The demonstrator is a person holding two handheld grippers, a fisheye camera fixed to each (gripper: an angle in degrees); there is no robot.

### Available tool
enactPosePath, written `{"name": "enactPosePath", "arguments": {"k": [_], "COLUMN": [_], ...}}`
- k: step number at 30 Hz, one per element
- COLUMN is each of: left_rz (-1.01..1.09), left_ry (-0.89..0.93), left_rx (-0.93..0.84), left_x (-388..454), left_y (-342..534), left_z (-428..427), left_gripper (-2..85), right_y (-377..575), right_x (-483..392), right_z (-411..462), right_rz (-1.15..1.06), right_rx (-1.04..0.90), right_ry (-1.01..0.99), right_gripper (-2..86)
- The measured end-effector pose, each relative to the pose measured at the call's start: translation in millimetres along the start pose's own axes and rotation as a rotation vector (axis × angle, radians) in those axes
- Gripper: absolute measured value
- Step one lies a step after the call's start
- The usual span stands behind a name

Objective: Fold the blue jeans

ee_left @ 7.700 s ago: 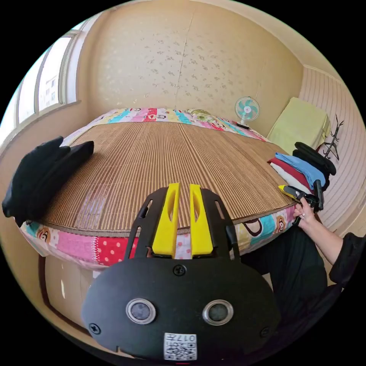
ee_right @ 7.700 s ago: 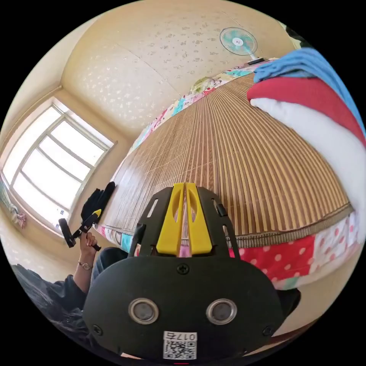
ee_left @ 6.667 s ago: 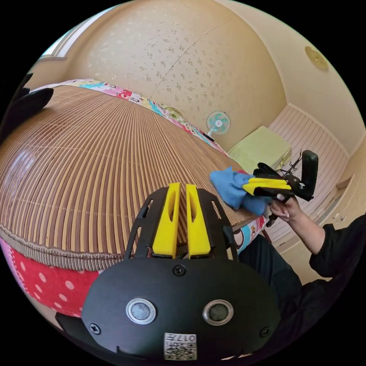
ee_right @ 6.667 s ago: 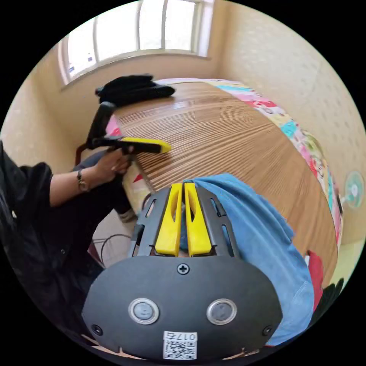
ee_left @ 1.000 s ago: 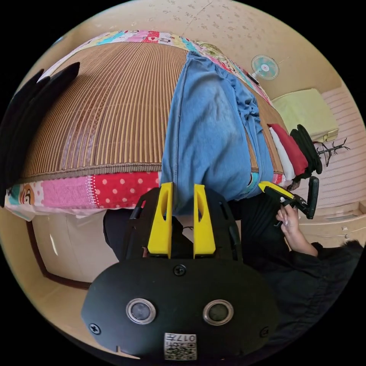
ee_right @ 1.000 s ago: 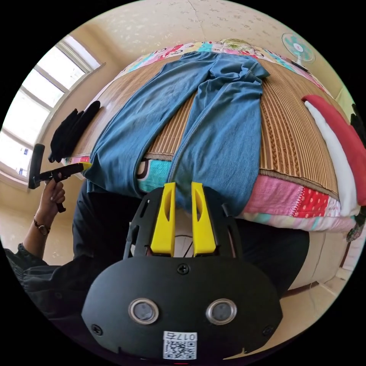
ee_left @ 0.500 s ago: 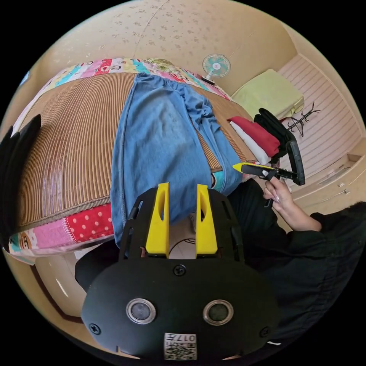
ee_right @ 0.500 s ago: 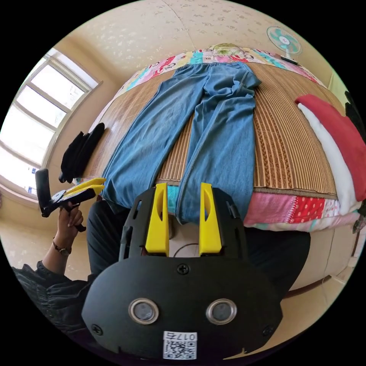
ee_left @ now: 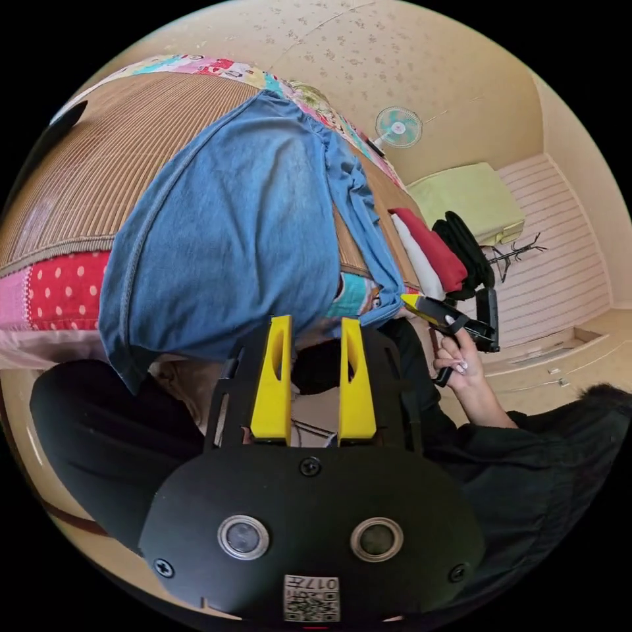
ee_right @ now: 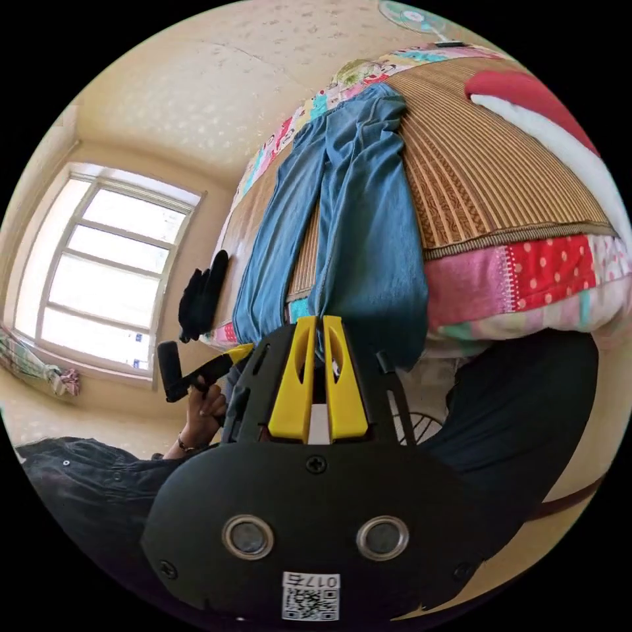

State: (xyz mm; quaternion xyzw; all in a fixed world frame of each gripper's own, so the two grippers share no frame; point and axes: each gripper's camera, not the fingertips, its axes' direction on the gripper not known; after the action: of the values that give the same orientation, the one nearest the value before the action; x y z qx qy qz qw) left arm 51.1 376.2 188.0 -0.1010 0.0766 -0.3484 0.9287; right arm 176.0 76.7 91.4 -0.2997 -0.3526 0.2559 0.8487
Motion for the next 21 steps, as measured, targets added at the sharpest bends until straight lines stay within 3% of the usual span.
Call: {"name": "enactPosePath", "arguments": {"k": [5,12,15,18,21], "left_rz": [0.292,0.674,0.687,0.62,0.523], "left_ry": [0.099,-0.043,0.017,0.252,0.287], "left_rx": [-0.056,-0.175,-0.295,-0.248,-0.191], "left_x": [66.4,150.0,147.3,131.7,117.4], "left_y": [-4.6,-11.1,-2.3,13.4,29.0], "left_z": [5.7,52.8,75.8,61.8,37.9], "left_gripper": [12.7,11.4,1.2,-0.4,-0.8], "right_y": [10.1,14.1,21.0,26.1,23.5], "right_x": [33.6,17.6,21.6,34.5,55.2], "right_z": [-46.3,-80.1,-90.7,-95.1,-102.5], "right_rz": [0.088,-0.003,-0.011,-0.023,-0.042], "right_rx": [0.059,0.027,0.024,-0.044,-0.127], "right_ry": [-0.254,-0.276,-0.28,-0.224,-0.164], "right_gripper": [2.5,2.5,2.6,2.9,3.7]}}
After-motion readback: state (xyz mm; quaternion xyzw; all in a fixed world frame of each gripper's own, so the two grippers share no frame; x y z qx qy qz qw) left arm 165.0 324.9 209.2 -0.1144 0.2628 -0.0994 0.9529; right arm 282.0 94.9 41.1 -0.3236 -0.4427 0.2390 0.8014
